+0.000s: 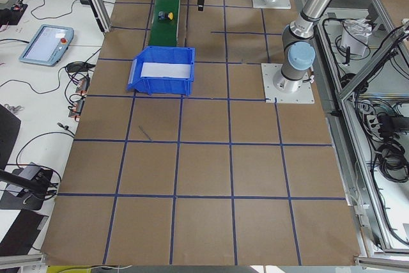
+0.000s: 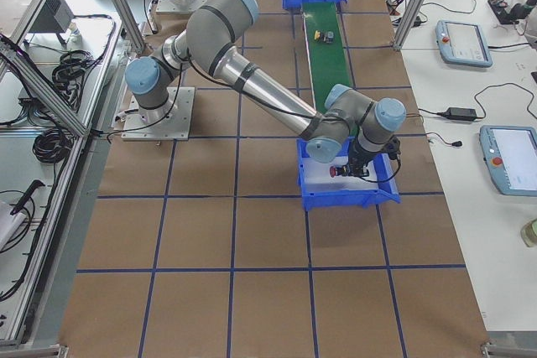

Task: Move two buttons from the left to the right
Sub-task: 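Release the red button onto the foam and raise the right gripper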

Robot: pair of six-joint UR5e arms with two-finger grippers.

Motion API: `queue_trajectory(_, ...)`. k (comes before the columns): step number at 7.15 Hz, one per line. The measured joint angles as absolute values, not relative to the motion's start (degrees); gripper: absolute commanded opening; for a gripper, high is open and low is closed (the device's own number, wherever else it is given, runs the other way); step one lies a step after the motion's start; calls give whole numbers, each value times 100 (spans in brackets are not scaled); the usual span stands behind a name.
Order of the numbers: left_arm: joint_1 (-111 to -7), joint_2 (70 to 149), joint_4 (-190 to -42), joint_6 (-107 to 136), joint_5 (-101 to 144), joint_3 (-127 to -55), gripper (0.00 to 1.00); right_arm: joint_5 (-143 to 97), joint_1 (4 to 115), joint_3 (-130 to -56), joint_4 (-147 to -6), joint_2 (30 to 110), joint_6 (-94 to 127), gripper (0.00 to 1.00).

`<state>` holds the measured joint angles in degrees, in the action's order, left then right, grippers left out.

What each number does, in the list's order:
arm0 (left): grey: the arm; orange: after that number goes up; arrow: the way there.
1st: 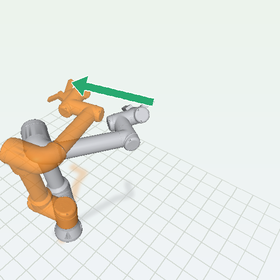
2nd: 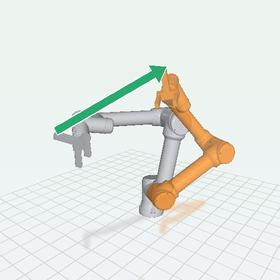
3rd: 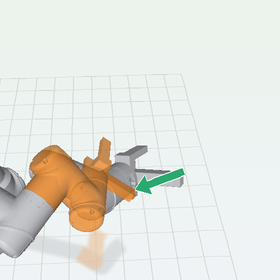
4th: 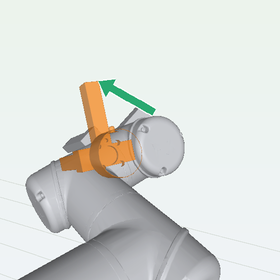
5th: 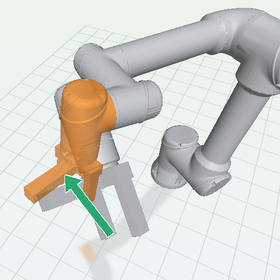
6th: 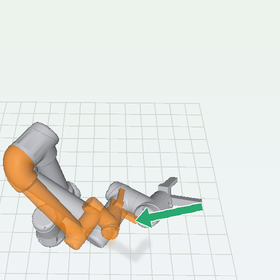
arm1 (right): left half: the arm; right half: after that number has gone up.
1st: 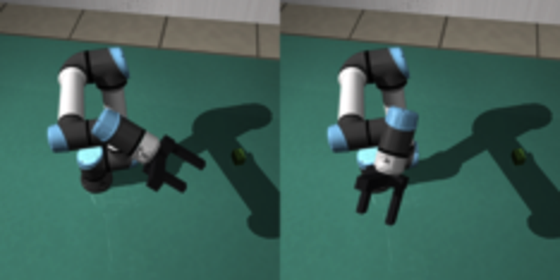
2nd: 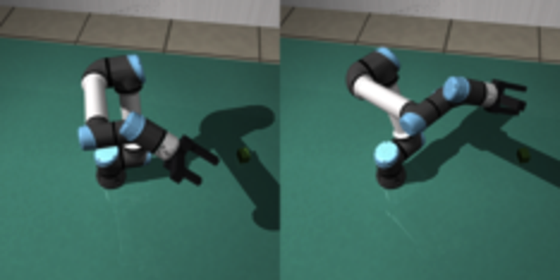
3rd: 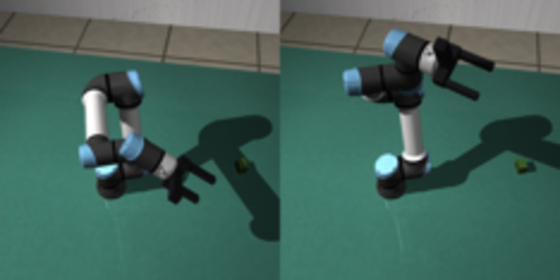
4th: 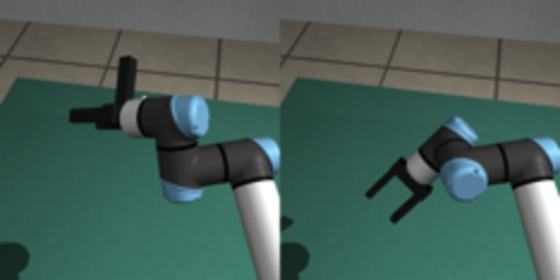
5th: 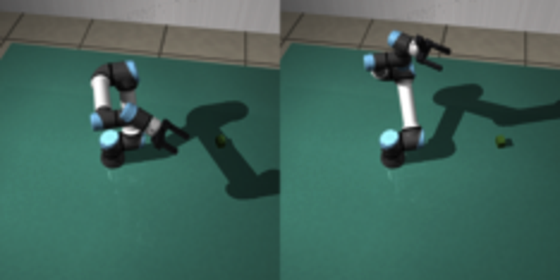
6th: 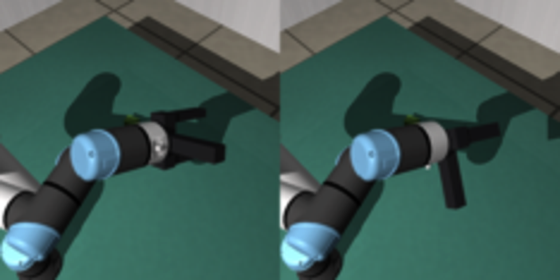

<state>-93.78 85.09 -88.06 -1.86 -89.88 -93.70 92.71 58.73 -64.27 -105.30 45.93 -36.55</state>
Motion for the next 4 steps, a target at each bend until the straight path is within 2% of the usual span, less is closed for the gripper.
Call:
queue_trajectory(2, -9378, 8506, -8807, -188, -8987, -9372, 100, 9270, 5876, -6369, -10531, 4638, -3546, 100)
queue_trajectory(4, -9375, 8504, -8807, -189, -8989, -9373, 100, 9275, 5951, -6232, -10155, 5012, -3475, 100)
